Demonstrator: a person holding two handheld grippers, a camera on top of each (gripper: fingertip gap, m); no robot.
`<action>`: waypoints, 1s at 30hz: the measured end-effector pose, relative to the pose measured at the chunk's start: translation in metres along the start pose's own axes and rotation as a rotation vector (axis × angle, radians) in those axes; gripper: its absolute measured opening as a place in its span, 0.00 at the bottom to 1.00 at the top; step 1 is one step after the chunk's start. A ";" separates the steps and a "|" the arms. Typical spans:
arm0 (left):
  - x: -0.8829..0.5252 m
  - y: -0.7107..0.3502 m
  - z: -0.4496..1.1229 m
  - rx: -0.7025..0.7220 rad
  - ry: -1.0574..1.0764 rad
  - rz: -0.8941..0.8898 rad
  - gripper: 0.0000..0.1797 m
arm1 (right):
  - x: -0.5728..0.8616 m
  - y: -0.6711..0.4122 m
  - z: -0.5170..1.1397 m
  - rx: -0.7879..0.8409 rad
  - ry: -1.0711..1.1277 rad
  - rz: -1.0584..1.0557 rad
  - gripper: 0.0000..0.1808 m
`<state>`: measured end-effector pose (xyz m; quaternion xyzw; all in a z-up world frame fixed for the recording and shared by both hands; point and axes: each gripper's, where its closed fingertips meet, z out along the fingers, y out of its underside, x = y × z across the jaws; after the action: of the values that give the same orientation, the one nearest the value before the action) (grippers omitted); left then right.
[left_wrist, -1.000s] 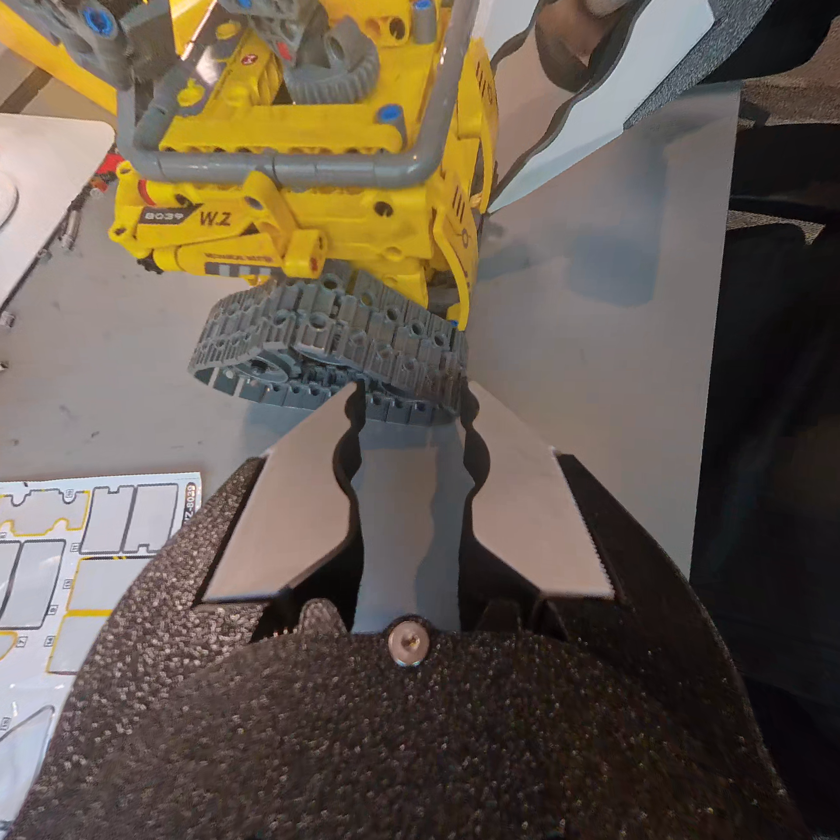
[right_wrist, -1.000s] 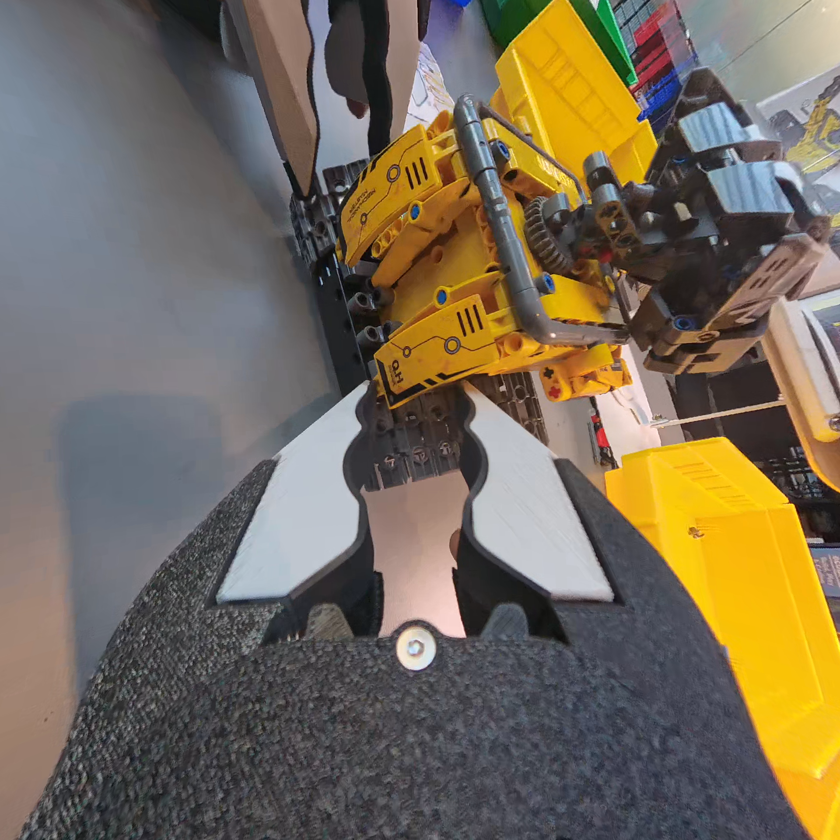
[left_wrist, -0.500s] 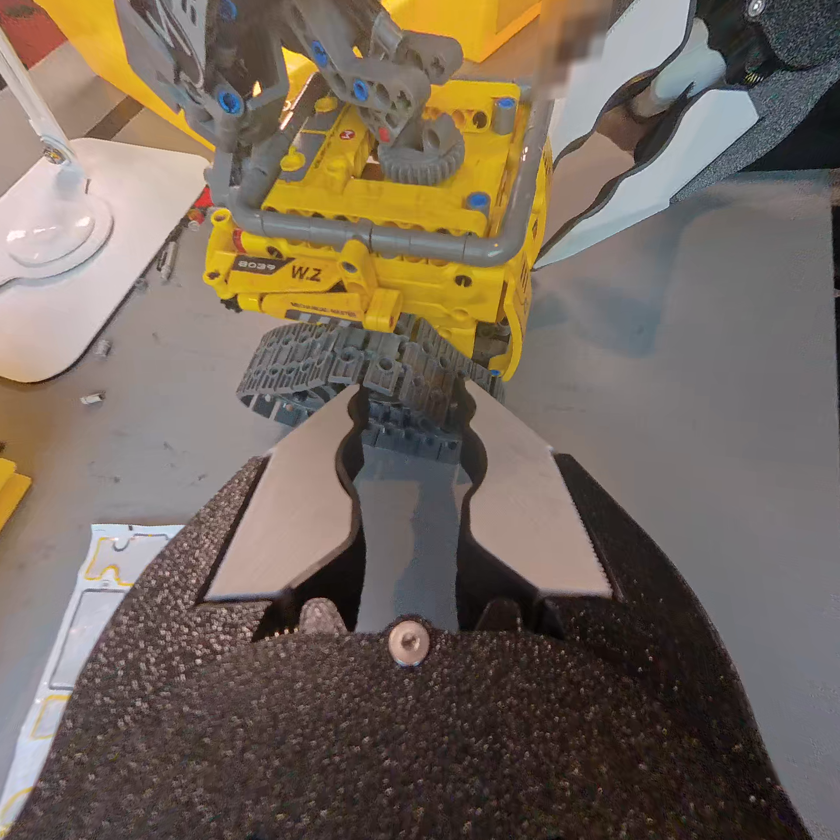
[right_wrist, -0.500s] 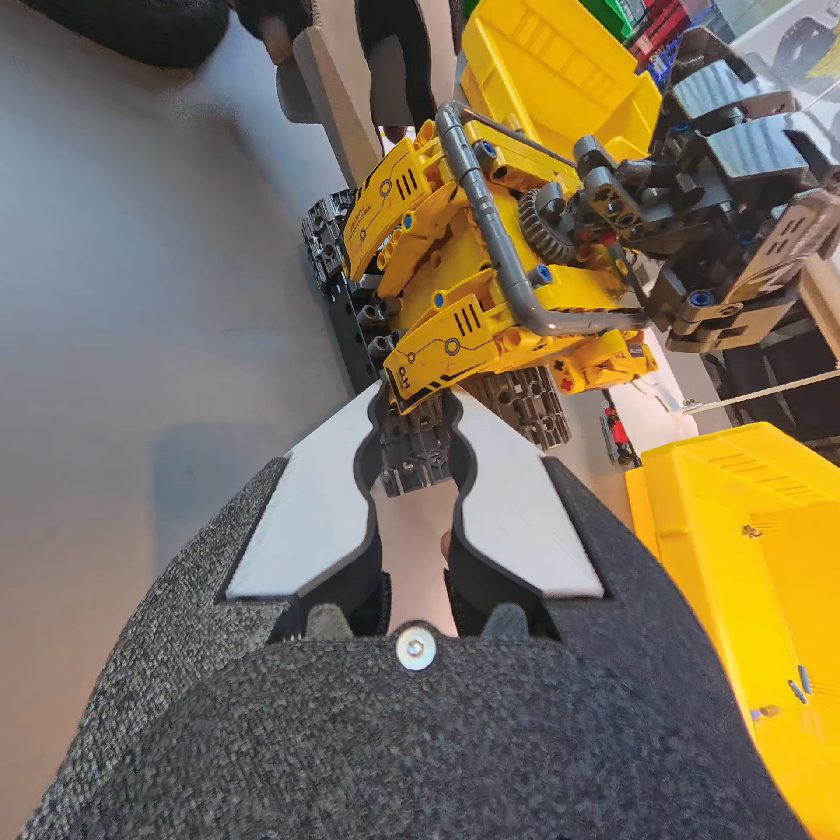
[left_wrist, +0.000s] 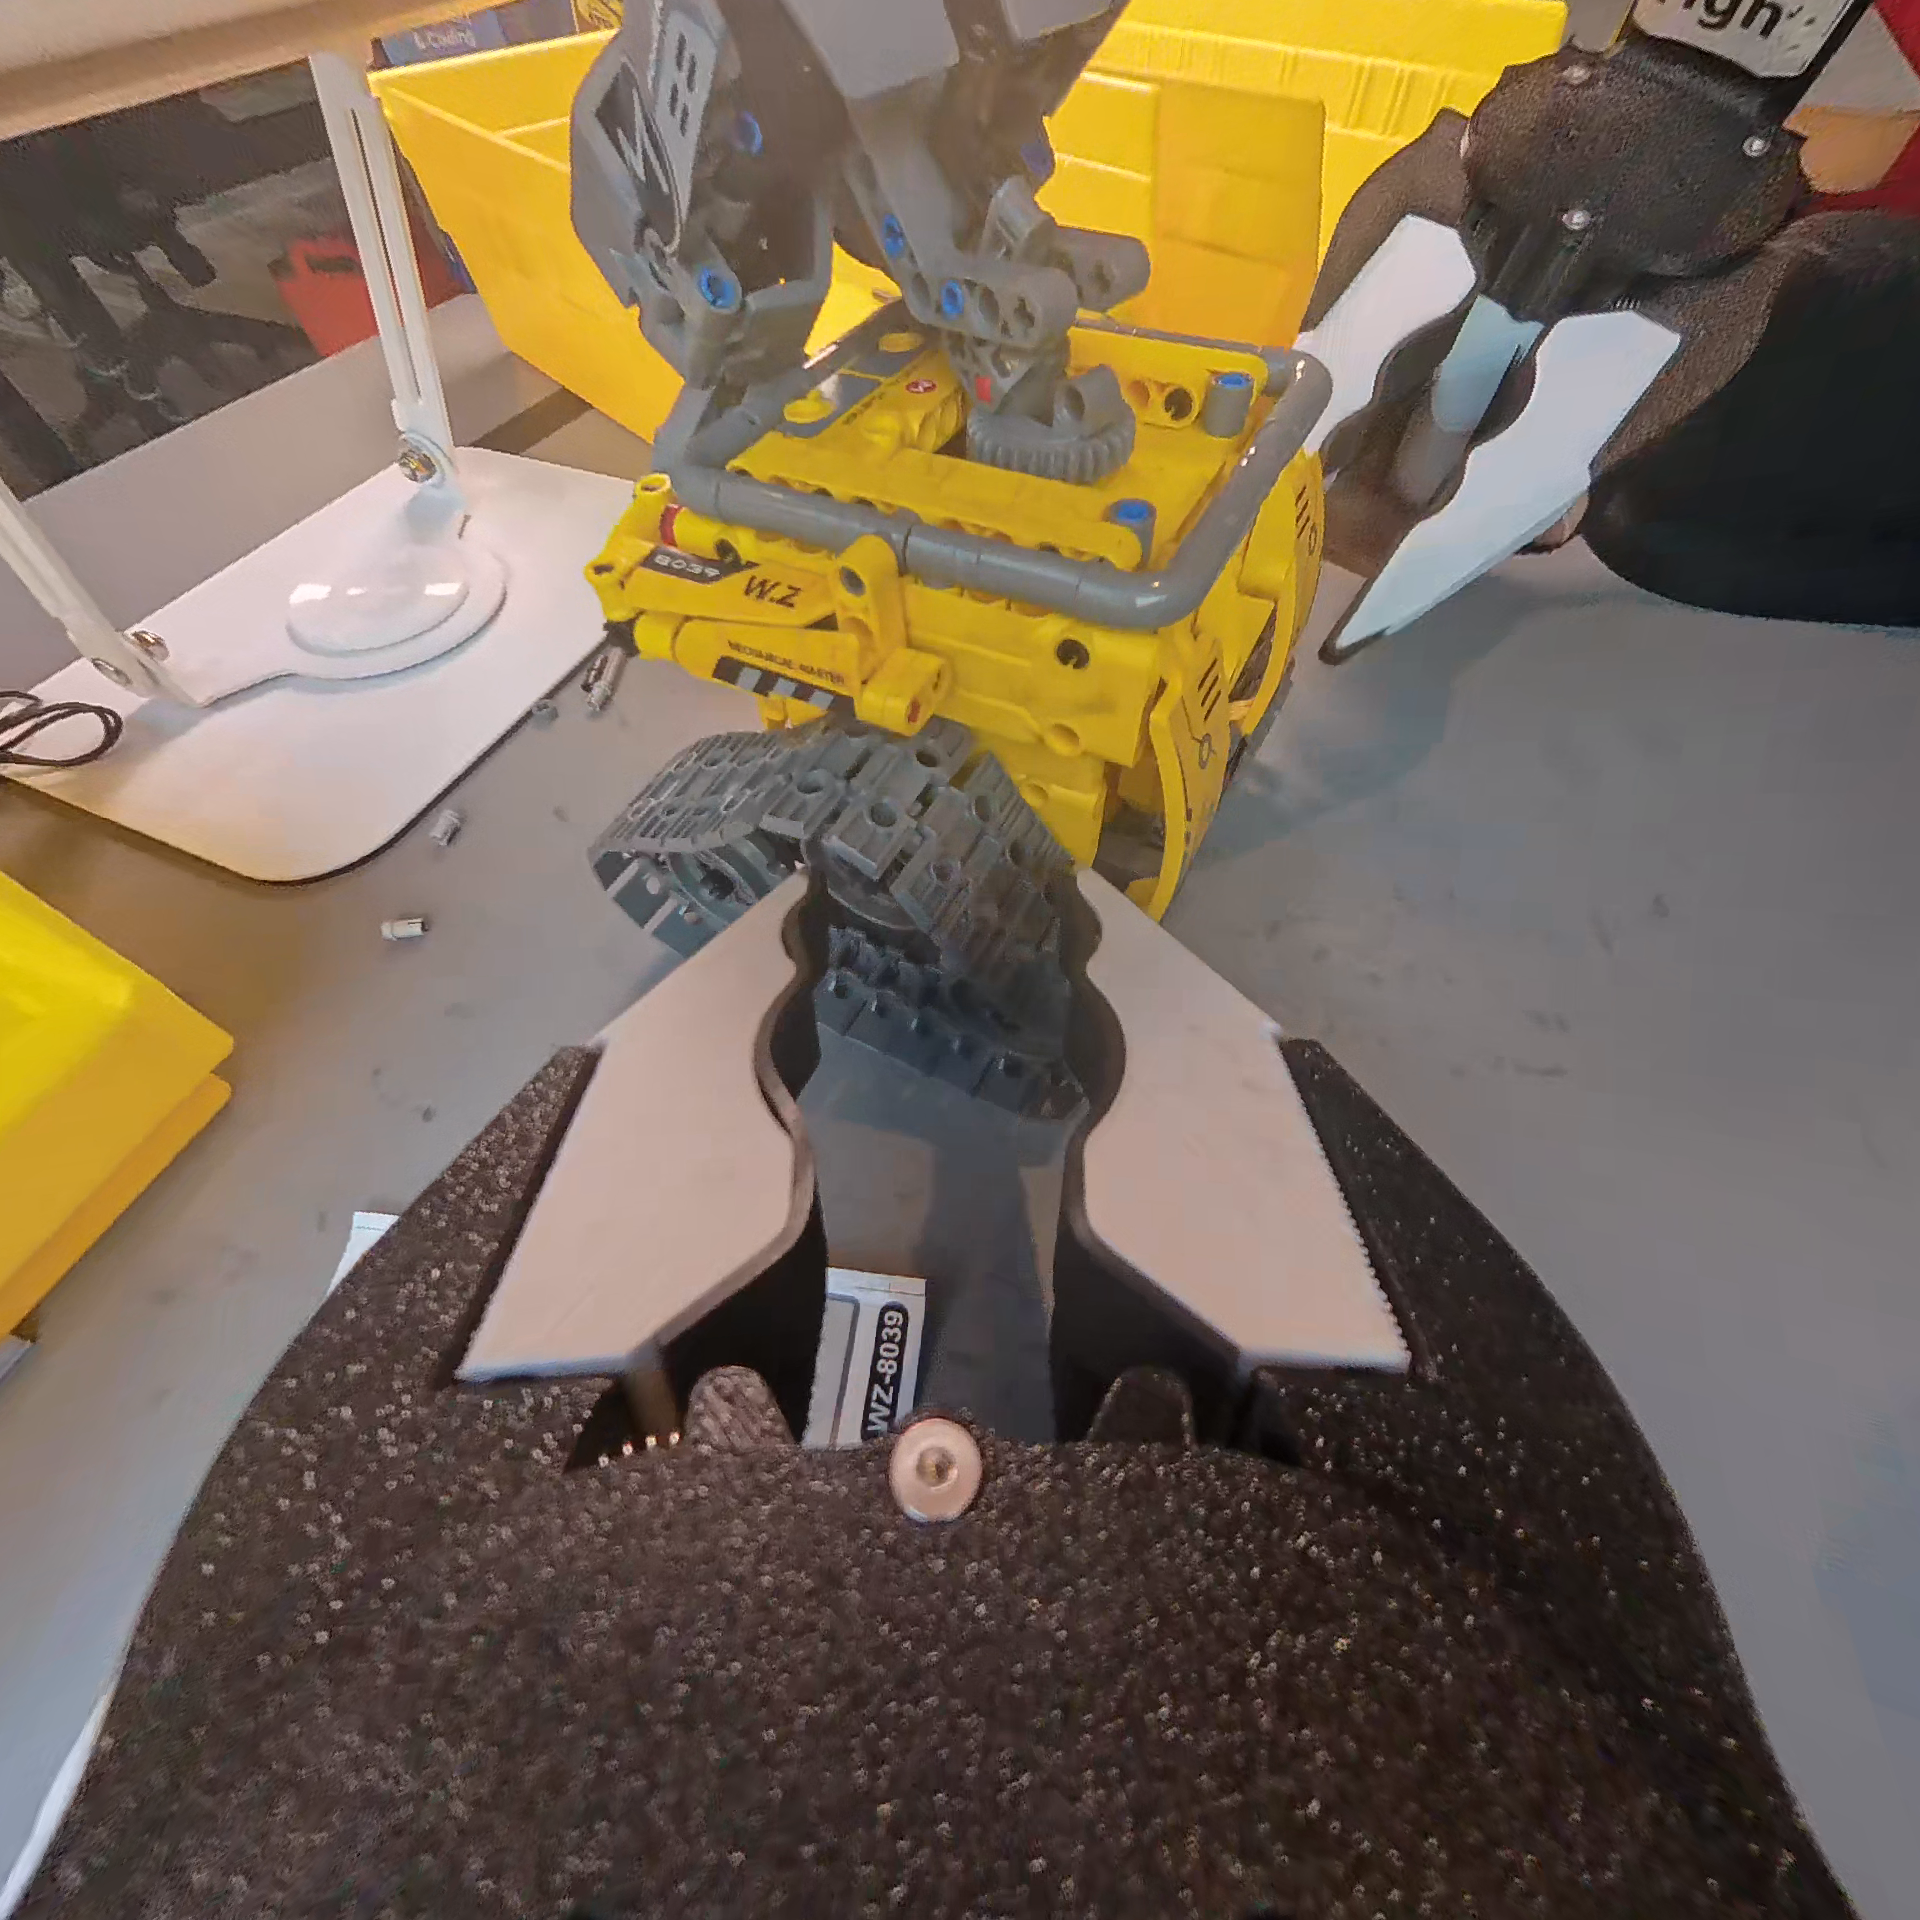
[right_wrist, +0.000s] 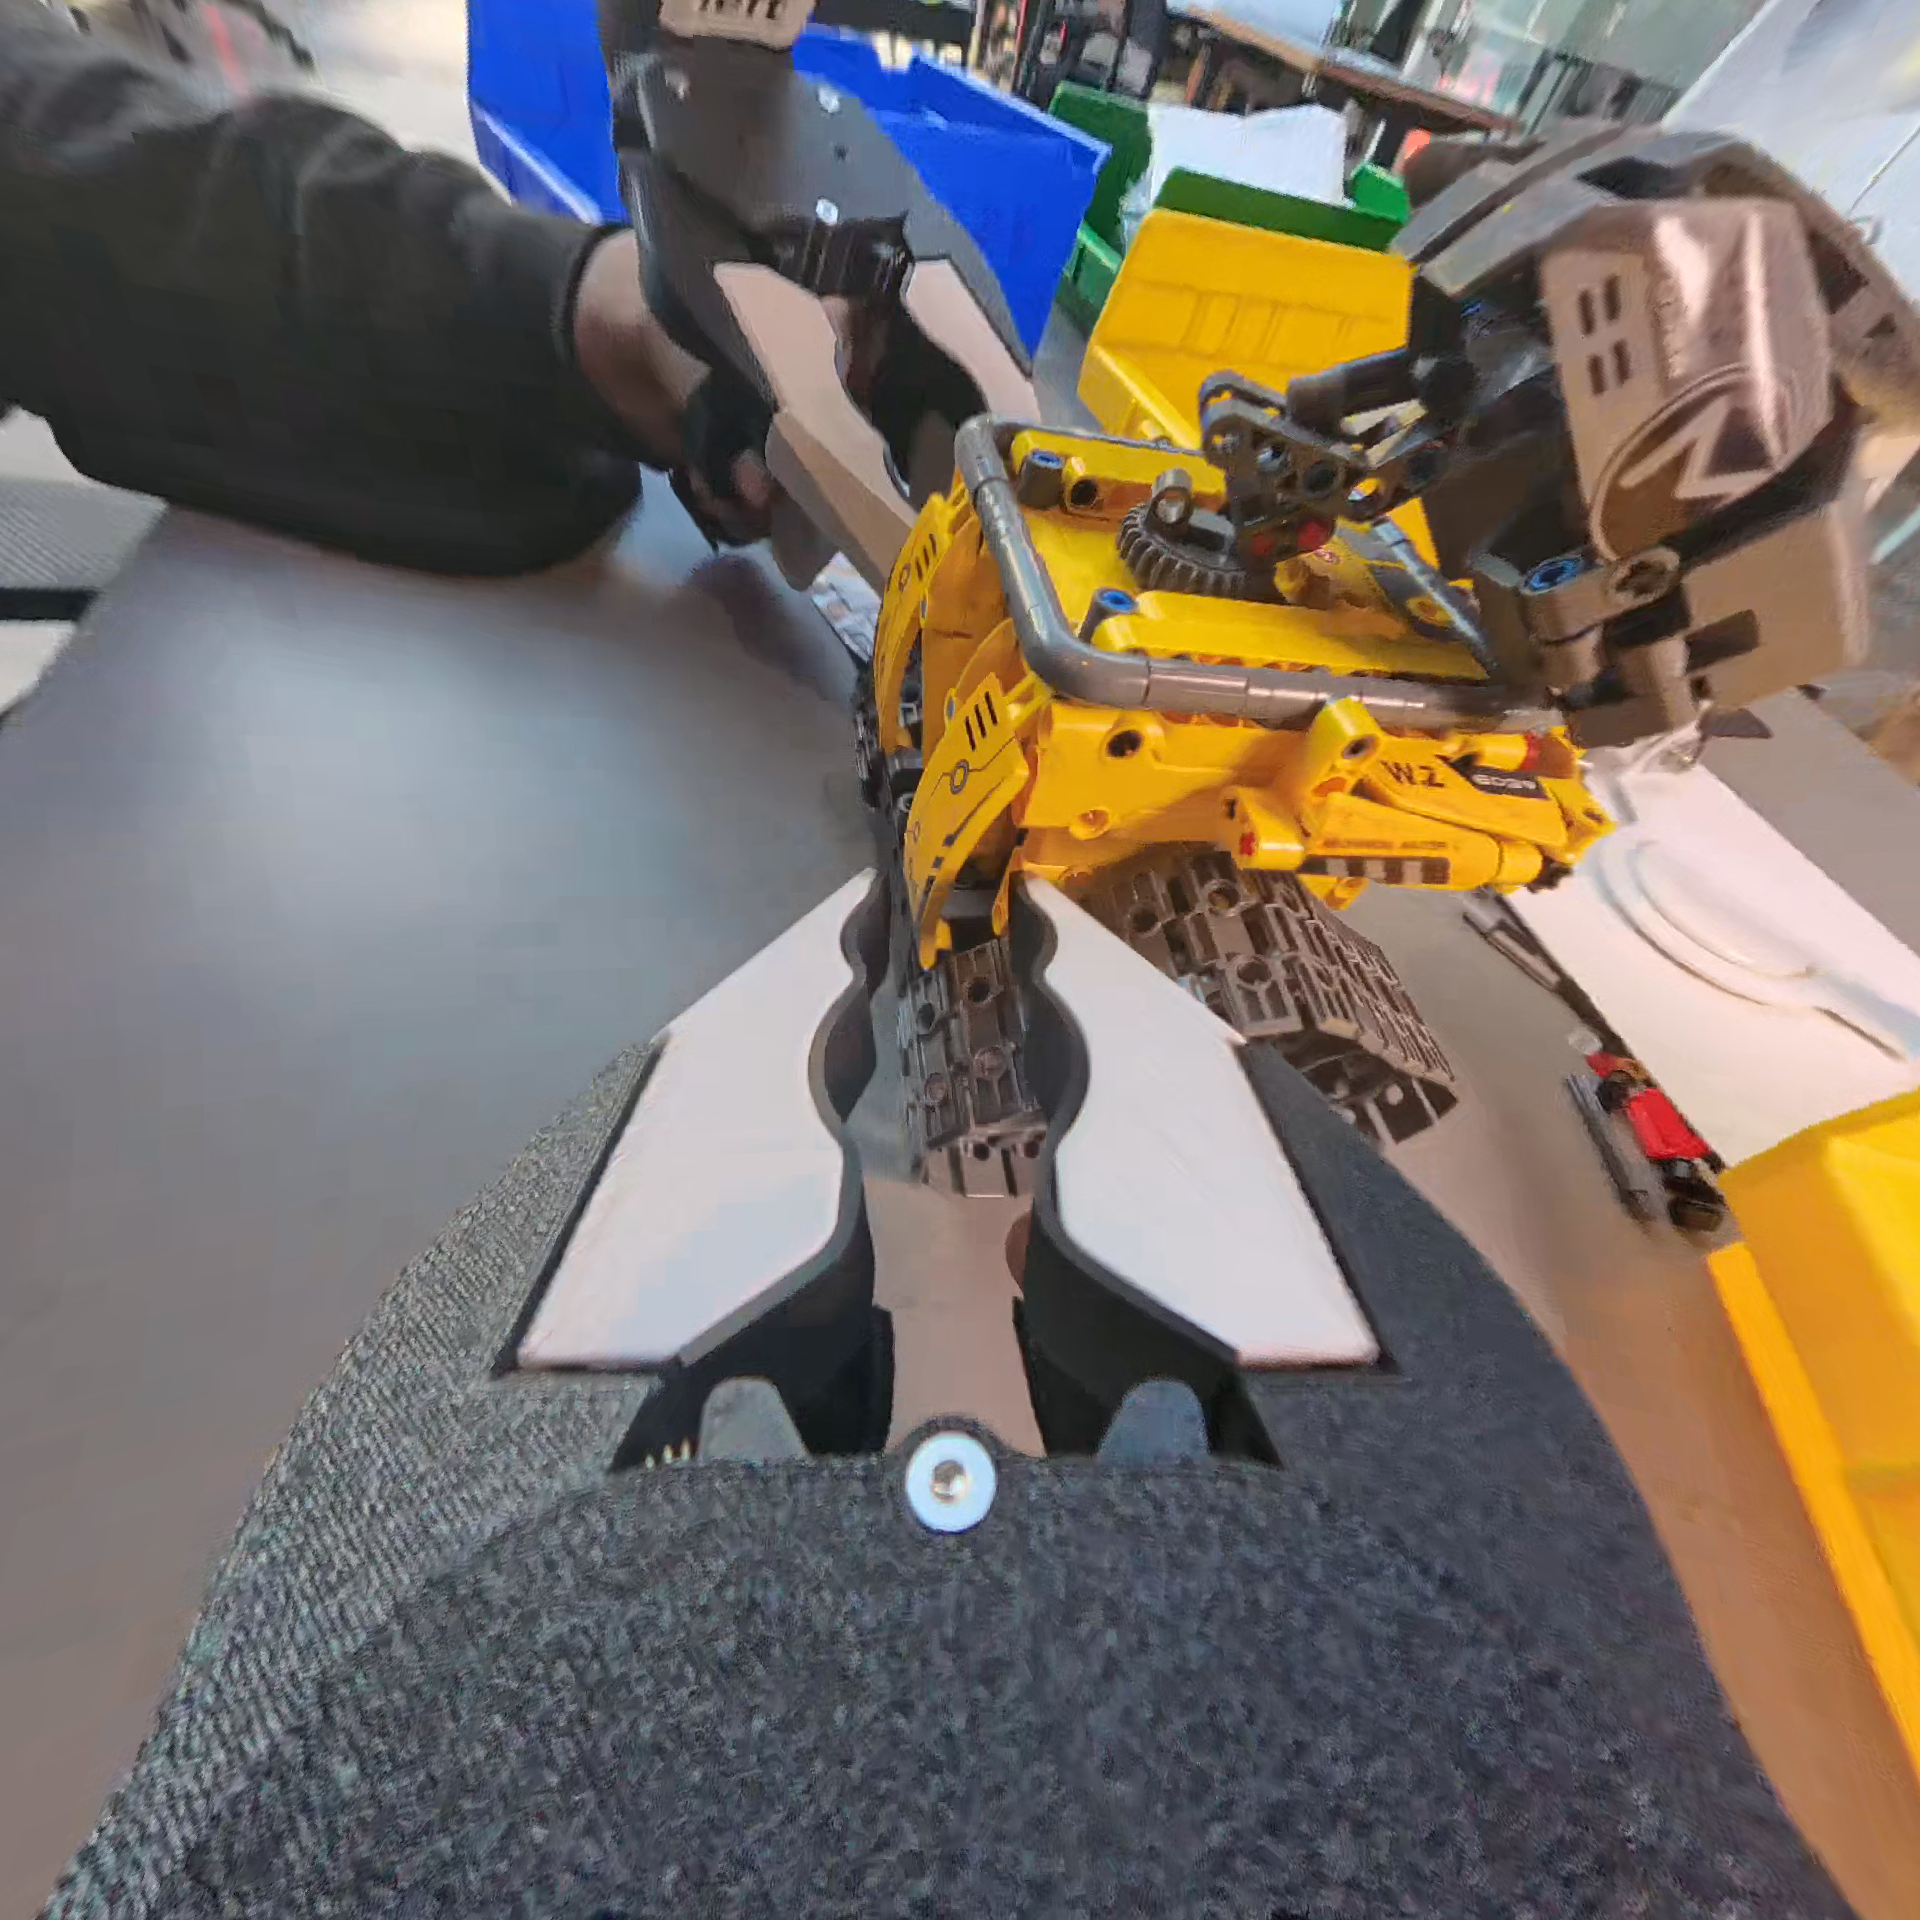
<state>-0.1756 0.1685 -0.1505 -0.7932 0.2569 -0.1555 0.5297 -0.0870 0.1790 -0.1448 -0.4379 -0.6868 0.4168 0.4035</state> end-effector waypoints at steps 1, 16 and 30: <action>0.000 0.000 0.000 -0.004 -0.008 0.014 0.24 | 0.001 -0.006 -0.003 0.047 0.008 0.018 0.12; -0.001 -0.005 -0.003 0.036 -0.038 0.066 0.17 | 0.031 -0.044 -0.033 0.326 0.201 0.100 0.11; -0.037 -0.052 -0.044 0.405 -0.164 -0.020 0.45 | 0.060 -0.044 -0.054 0.369 0.369 0.146 0.12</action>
<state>-0.2157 0.1725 -0.0845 -0.6831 0.1689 -0.1441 0.6957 -0.0665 0.2355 -0.0747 -0.4740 -0.4806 0.4761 0.5636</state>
